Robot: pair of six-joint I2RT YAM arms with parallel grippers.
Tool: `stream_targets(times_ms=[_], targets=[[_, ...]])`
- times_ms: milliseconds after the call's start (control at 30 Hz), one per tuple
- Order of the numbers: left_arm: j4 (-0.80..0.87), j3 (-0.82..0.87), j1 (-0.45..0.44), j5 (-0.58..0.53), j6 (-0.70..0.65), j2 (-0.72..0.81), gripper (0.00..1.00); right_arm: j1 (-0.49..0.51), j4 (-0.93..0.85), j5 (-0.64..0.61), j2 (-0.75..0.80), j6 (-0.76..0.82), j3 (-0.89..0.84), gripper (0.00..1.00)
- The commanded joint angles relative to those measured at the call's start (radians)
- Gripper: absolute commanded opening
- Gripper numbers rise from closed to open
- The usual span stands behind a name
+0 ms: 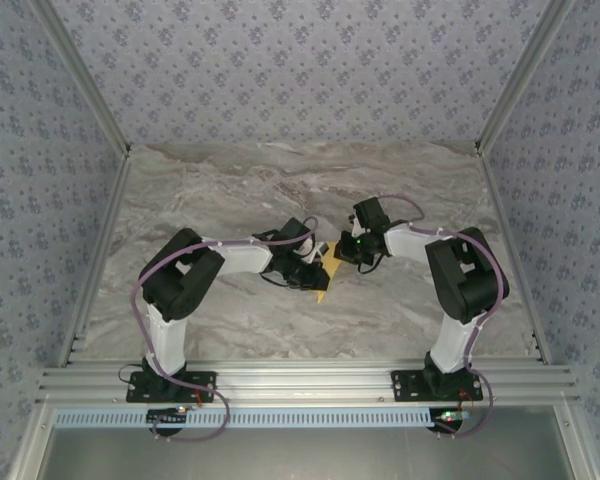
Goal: Fold a paper plane with a square sheet of paper (fold left side to right side)
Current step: Fold the wing for the fifth time at the center of the table.
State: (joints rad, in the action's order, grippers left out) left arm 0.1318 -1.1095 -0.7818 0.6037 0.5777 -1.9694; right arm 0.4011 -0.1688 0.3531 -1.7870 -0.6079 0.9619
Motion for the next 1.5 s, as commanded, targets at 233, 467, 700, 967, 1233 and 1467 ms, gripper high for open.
stream_targets(times_ms=[233, 467, 700, 967, 1233, 1467], targets=[[0.029, 0.035, -0.012, -0.004, 0.016, -0.06, 0.08, 0.026, 0.134, 0.051, 0.173, -0.037, -0.157, 0.0], [0.032, 0.034, -0.012, -0.007, 0.015, -0.06, 0.07, 0.085, 0.208, 0.053, 0.166, -0.061, -0.191, 0.0], [0.041, 0.034, -0.011, -0.018, 0.017, -0.056, 0.07, 0.105, 0.224, 0.039, 0.118, -0.056, -0.185, 0.0], [0.049, 0.033, -0.012, -0.021, 0.022, -0.055, 0.06, 0.085, 0.23, -0.001, 0.084, 0.012, -0.2, 0.0], [0.049, 0.033, -0.012, -0.015, 0.025, -0.06, 0.05, 0.036, 0.299, 0.023, 0.039, 0.057, -0.215, 0.0], [0.05, 0.031, -0.012, -0.011, 0.025, -0.066, 0.05, -0.02, 0.343, 0.059, 0.006, 0.09, -0.208, 0.0]])
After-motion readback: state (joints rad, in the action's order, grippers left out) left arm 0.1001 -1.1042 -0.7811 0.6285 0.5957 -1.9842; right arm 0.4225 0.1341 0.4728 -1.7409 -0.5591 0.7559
